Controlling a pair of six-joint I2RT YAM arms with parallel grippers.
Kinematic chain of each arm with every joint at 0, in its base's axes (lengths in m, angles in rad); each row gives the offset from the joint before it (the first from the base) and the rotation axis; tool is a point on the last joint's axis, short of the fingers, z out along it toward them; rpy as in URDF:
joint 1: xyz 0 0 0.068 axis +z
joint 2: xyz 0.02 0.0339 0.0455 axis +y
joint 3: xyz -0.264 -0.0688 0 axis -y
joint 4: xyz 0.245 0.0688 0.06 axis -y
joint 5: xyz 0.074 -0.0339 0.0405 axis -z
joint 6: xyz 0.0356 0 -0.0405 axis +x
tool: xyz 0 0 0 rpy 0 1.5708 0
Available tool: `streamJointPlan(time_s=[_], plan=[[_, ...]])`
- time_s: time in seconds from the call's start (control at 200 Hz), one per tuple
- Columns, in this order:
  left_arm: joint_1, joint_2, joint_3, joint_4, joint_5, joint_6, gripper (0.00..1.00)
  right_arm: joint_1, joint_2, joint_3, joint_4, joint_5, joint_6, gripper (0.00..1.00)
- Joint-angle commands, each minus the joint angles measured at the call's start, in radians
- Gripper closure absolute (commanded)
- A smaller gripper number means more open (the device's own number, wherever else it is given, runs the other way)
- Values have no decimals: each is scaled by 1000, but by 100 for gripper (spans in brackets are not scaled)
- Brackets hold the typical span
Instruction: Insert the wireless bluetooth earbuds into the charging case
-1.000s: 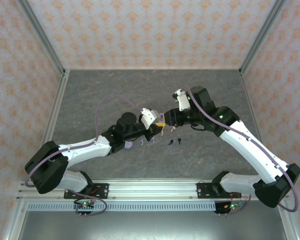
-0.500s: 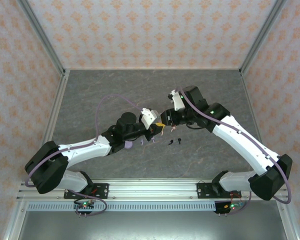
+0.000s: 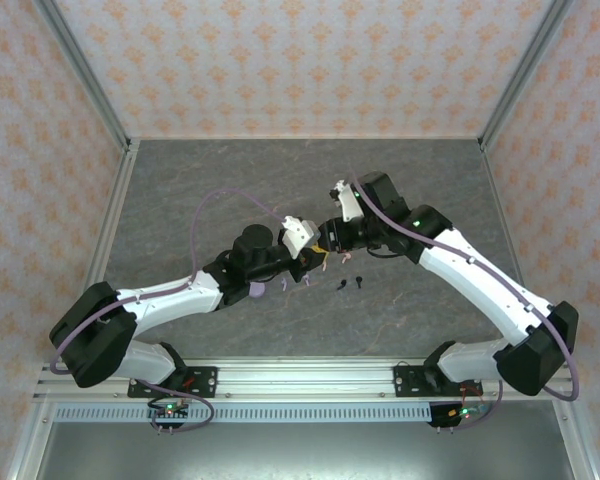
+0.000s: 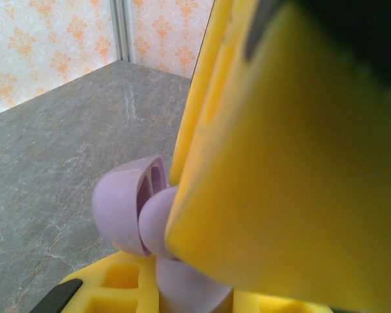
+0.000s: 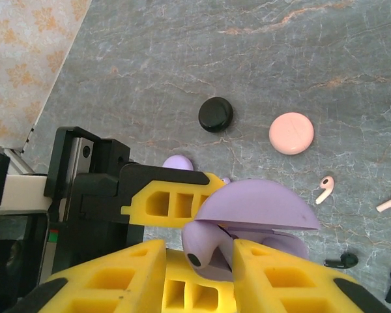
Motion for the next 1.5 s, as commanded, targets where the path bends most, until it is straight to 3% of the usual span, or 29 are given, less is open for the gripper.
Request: streamJointPlan(time_s=[0.0, 0.495, 0.916, 1.231, 1.496], plan=[[-6, -1, 18, 34, 2, 12, 100, 13, 7, 18, 22, 30, 7, 68], [-6, -18, 11, 18, -7, 21, 100, 26, 30, 30, 23, 105, 16, 75], [-6, -28, -16, 68, -23, 5, 100, 24, -36, -7, 53, 136, 22, 82], [-5, -34, -39, 140, -10, -26, 100, -12, -181, -122, 261, 54, 152, 82], [-6, -38, -45, 219, -7, -76, 100, -29, -280, -248, 458, 75, 286, 82]])
